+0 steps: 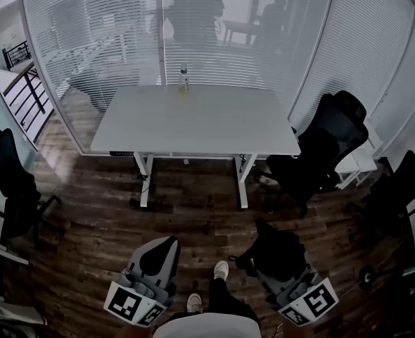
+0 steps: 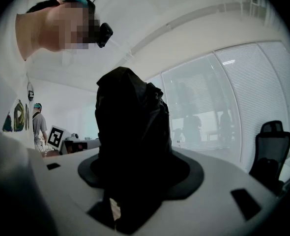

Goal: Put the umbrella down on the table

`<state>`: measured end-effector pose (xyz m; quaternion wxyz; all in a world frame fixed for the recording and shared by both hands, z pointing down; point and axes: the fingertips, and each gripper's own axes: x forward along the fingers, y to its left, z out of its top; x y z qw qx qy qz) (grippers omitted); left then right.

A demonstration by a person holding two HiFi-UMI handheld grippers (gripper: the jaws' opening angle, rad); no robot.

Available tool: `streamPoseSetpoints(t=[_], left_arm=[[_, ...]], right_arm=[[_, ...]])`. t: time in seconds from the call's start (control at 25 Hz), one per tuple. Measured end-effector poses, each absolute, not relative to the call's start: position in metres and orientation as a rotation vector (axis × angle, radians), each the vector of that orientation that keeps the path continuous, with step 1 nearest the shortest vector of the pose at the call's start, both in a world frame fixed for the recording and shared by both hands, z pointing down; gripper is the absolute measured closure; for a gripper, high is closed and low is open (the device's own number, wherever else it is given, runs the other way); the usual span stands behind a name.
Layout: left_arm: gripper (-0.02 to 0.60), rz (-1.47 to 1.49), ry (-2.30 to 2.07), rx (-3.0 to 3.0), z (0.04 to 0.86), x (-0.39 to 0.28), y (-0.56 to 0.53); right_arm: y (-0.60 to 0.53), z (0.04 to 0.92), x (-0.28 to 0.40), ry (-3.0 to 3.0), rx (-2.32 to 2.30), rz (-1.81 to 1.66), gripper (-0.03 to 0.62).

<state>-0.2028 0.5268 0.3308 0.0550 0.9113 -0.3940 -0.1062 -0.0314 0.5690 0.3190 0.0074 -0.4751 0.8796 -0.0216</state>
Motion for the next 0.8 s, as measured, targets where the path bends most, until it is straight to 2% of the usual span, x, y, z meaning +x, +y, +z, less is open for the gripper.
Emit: streamPoseSetpoints(t=[0.8], left_arm=[[0.569,-0.314,-1.212,2.795,0.321,-0.043,0.335]], right_arm=[[0.378,0.317,0.12,2.752,-1.43,-0.049,0.338]])
